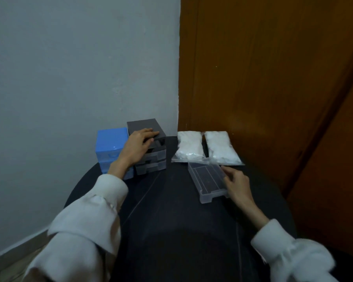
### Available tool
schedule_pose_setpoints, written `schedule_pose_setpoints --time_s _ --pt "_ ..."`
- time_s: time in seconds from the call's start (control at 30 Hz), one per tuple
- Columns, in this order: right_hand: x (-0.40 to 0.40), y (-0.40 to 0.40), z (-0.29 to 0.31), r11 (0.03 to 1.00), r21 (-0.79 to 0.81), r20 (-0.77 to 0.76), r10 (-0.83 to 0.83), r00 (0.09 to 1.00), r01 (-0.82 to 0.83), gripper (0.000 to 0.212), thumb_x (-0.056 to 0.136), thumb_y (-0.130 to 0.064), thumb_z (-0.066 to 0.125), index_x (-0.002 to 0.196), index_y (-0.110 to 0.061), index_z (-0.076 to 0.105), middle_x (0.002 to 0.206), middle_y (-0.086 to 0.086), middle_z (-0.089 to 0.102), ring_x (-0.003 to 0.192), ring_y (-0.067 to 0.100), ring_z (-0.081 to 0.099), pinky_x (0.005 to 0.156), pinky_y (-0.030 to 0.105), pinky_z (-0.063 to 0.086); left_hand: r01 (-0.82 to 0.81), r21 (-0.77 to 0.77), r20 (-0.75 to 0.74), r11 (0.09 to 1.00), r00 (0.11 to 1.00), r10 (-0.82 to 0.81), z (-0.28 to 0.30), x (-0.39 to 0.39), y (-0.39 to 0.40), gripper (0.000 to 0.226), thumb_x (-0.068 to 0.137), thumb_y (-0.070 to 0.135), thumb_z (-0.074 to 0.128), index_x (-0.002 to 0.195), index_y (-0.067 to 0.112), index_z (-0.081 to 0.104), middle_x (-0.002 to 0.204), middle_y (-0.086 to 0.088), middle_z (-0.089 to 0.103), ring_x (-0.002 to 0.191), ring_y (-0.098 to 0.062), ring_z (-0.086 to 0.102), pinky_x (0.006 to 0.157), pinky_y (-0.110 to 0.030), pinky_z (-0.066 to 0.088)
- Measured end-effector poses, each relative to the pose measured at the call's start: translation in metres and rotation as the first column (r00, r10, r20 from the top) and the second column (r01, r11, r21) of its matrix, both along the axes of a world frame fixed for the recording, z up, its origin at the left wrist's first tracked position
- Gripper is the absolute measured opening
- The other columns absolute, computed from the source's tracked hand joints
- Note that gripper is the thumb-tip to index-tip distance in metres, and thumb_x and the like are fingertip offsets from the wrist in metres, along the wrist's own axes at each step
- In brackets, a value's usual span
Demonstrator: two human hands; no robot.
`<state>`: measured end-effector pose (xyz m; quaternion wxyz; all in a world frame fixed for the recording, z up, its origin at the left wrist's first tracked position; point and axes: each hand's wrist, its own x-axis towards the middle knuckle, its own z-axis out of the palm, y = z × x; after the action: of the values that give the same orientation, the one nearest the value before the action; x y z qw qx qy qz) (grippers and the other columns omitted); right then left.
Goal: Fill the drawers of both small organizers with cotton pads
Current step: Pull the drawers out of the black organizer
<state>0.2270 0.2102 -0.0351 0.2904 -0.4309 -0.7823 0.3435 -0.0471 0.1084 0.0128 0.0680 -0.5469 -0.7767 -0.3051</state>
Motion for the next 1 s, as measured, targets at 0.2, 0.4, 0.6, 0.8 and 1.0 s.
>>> schedule_pose_setpoints --time_s 0.2,0.4,0.6,0.8,1.0 --pt "0.006 0.007 -0.01 0.998 -0.038 0.055 -0.057 0.997 0.059 0.042 0.093 -0.002 0.05 0.134 -0.009 0.048 0.134 0.01 0.052 0.12 0.02 0.051 0.086 0.019 0.037 -0.013 0.008 -0.01 1.0 1.0 0.013 -0.002 -0.003 0.0 0.034 0.095 0.011 0.048 0.128 0.015 0.058 0.139 -0.013 0.049 0.125 -0.03 0.047 0.105 -0.04 0.033" --pt "-0.03 -0.003 0.006 0.996 0.086 0.025 0.002 1.0 -0.004 0.048 0.091 -0.004 0.054 0.137 -0.012 0.044 0.141 0.008 0.045 0.127 0.02 0.043 0.103 0.029 0.037 -0.029 0.002 -0.014 1.0 0.999 0.029 -0.006 -0.002 0.001 0.036 0.097 0.012 0.045 0.131 0.017 0.054 0.142 -0.011 0.046 0.133 -0.025 0.039 0.11 -0.041 0.021" --pt "-0.102 -0.021 0.027 0.976 -0.048 -0.105 0.206 0.973 -0.212 0.046 0.093 -0.005 0.052 0.137 -0.009 0.044 0.138 0.01 0.049 0.126 0.021 0.046 0.102 0.027 0.036 -0.033 0.006 0.016 0.999 0.999 0.033 -0.008 -0.002 0.0 0.037 0.098 0.014 0.042 0.134 0.021 0.051 0.145 -0.006 0.043 0.139 -0.018 0.031 0.114 -0.038 0.012" --pt "-0.151 -0.024 0.031 0.936 -0.197 -0.178 0.258 0.95 -0.291 0.051 0.093 -0.005 0.052 0.141 -0.007 0.036 0.142 0.011 0.044 0.13 0.021 0.042 0.098 0.022 0.035 -0.034 -0.021 0.004 0.999 0.999 0.034 -0.006 -0.001 -0.001 0.038 0.1 0.016 0.04 0.136 0.022 0.048 0.147 -0.004 0.041 0.14 -0.017 0.028 0.114 -0.037 0.01" --pt "-0.163 -0.03 0.013 0.92 -0.271 -0.26 0.213 0.942 -0.283 0.055 0.091 0.001 0.051 0.143 -0.003 0.032 0.144 0.014 0.041 0.132 0.021 0.04 0.102 0.024 0.033 -0.047 0.0 -0.009 0.999 0.999 0.047 -0.009 -0.001 -0.001 0.037 0.1 0.017 0.04 0.136 0.023 0.048 0.147 -0.003 0.041 0.14 -0.015 0.029 0.114 -0.035 0.009"
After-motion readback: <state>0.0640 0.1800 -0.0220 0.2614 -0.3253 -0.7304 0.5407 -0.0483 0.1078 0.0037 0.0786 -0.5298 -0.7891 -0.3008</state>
